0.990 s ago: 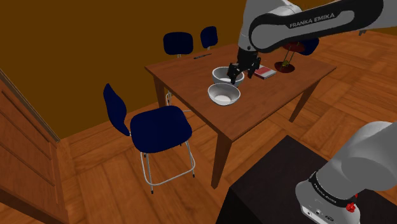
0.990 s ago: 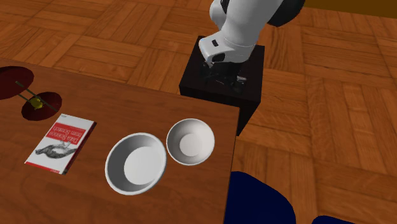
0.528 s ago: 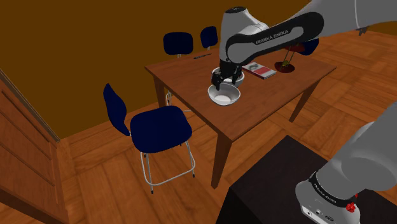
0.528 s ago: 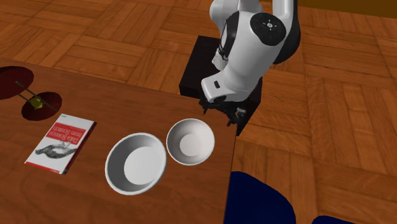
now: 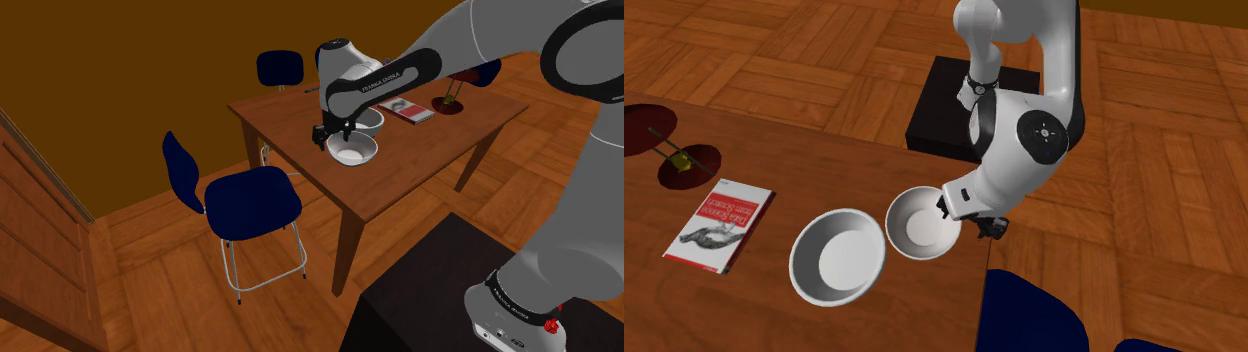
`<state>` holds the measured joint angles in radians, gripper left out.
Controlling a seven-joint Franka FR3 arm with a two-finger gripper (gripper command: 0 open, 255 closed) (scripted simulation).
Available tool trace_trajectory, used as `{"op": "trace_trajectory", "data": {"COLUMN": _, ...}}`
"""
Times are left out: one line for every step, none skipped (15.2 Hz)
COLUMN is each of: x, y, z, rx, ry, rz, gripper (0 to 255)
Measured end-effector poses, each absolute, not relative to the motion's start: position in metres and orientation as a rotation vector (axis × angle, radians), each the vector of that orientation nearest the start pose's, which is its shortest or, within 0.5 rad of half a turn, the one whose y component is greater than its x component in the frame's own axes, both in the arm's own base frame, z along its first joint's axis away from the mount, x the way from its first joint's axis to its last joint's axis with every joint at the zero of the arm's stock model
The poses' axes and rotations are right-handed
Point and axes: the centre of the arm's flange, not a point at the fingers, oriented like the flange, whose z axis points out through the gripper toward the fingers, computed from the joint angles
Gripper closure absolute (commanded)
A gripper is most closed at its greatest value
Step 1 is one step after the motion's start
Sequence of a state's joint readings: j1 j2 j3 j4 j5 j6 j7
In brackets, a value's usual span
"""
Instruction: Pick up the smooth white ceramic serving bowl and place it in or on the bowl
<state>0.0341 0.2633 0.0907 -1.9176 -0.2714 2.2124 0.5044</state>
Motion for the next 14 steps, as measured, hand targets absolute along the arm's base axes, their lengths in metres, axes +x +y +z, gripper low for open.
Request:
{"op": "trace_trajectory", "data": {"x": 0.615, "y": 0.065, "z": 0.354, "rx": -3.294, "ry": 0.371, "rz": -0.154, "gripper": 0}}
{"op": "trace_trajectory", "data": {"x": 0.618, "y": 0.064, "z": 0.350, "rx": -3.295, "ry": 0.371, "rz": -0.154, "gripper": 0}}
{"op": "trace_trajectory", "data": {"x": 0.618, "y": 0.063, "z": 0.346, "rx": -3.295, "ry": 0.371, "rz": -0.154, "gripper": 0}}
{"op": "trace_trajectory", "data": {"x": 0.619, "y": 0.063, "z": 0.340, "rx": -3.295, "ry": 0.372, "rz": -0.154, "gripper": 0}}
{"op": "trace_trajectory", "data": {"x": 0.619, "y": 0.063, "z": 0.334, "rx": -3.295, "ry": 0.372, "rz": -0.154, "gripper": 0}}
{"op": "trace_trajectory", "data": {"x": 0.621, "y": 0.063, "z": 0.328, "rx": -3.295, "ry": 0.372, "rz": -0.155, "gripper": 0}}
{"op": "trace_trajectory", "data": {"x": 0.620, "y": 0.062, "z": 0.323, "rx": -3.295, "ry": 0.372, "rz": -0.154, "gripper": 0}}
{"op": "trace_trajectory", "data": {"x": 0.620, "y": 0.061, "z": 0.322, "rx": -3.295, "ry": 0.372, "rz": -0.154, "gripper": 0}}
{"op": "trace_trajectory", "data": {"x": 0.621, "y": 0.061, "z": 0.321, "rx": -3.295, "ry": 0.372, "rz": -0.154, "gripper": 0}}
{"op": "trace_trajectory", "data": {"x": 0.621, "y": 0.060, "z": 0.320, "rx": -3.295, "ry": 0.372, "rz": -0.155, "gripper": 0}}
{"op": "trace_trajectory", "data": {"x": 0.621, "y": 0.060, "z": 0.320, "rx": -3.295, "ry": 0.372, "rz": -0.155, "gripper": 0}}
{"op": "trace_trajectory", "data": {"x": 0.621, "y": 0.060, "z": 0.320, "rx": -3.295, "ry": 0.372, "rz": -0.155, "gripper": 0}}
{"op": "trace_trajectory", "data": {"x": 0.621, "y": 0.060, "z": 0.320, "rx": -3.295, "ry": 0.372, "rz": -0.155, "gripper": 0}}
{"op": "trace_trajectory", "data": {"x": 0.621, "y": 0.060, "z": 0.320, "rx": -3.295, "ry": 0.372, "rz": -0.155, "gripper": 255}}
